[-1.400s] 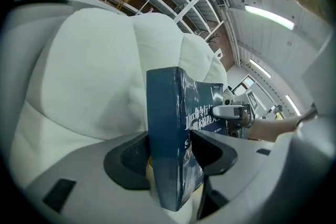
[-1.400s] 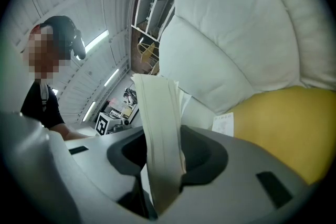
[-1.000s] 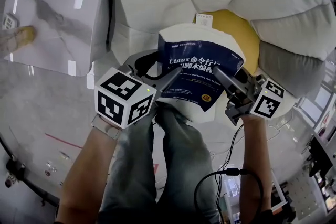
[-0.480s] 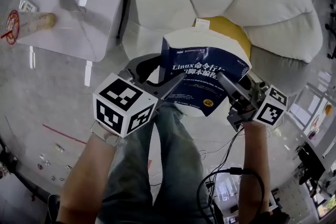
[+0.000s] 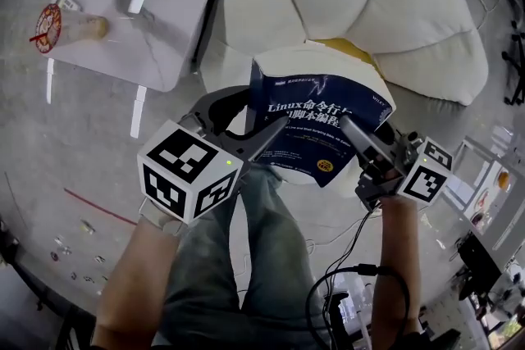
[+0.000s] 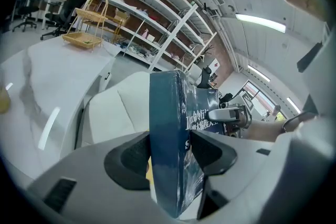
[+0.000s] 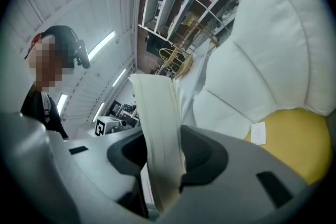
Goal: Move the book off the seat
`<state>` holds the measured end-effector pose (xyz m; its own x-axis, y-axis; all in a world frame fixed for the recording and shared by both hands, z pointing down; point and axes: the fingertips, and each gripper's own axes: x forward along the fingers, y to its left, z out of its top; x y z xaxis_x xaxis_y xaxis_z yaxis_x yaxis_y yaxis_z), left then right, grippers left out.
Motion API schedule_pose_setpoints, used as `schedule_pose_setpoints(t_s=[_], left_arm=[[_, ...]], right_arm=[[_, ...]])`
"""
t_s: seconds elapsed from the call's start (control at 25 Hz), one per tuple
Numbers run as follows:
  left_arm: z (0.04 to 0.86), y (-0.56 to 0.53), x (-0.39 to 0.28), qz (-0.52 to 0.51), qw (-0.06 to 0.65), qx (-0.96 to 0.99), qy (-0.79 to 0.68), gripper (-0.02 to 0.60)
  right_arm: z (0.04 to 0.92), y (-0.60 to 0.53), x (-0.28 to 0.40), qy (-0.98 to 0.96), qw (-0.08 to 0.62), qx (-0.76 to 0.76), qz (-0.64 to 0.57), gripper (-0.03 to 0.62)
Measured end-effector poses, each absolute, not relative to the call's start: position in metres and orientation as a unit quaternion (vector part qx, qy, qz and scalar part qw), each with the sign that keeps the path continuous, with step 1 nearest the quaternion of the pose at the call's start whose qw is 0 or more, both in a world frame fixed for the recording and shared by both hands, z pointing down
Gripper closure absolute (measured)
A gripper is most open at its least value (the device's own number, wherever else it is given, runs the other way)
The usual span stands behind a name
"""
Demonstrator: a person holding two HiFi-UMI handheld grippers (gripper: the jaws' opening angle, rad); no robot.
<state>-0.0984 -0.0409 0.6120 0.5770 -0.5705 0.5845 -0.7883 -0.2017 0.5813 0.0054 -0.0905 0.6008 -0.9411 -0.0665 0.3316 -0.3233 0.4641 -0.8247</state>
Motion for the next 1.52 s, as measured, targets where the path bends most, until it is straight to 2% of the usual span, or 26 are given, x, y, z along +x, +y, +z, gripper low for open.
schedule_pose_setpoints(t_s=[0.24,0.52,0.72,1.04,1.52], left_arm=[[0.584,-0.033,-0.11,0.111,0.448,0.761,-0.457,0.341],[0.593,-0.031,-0.124,0.108,0.449,0.747,-0.477,0.344],[0.638,-0.037,-0.097,0.14,0.464,0.75,-0.45,0.345],[0.65,-0.032,-0.063,0.145,0.467,0.771,-0.408,0.347],[0.655,-0.035,-0.086,0.138,0.469,0.744,-0.456,0.348]], right_arm=[[0.573,-0.088,-0.009,-0.853,0.131,0.102,0.495,0.431],[0.584,-0.09,-0.023,-0.85,0.137,0.09,0.5,0.431],[0.633,-0.09,0.008,-0.833,0.117,0.117,0.527,0.431],[0.642,-0.075,0.046,-0.823,0.107,0.172,0.531,0.431],[0.65,-0.088,0.02,-0.825,0.117,0.143,0.535,0.431]])
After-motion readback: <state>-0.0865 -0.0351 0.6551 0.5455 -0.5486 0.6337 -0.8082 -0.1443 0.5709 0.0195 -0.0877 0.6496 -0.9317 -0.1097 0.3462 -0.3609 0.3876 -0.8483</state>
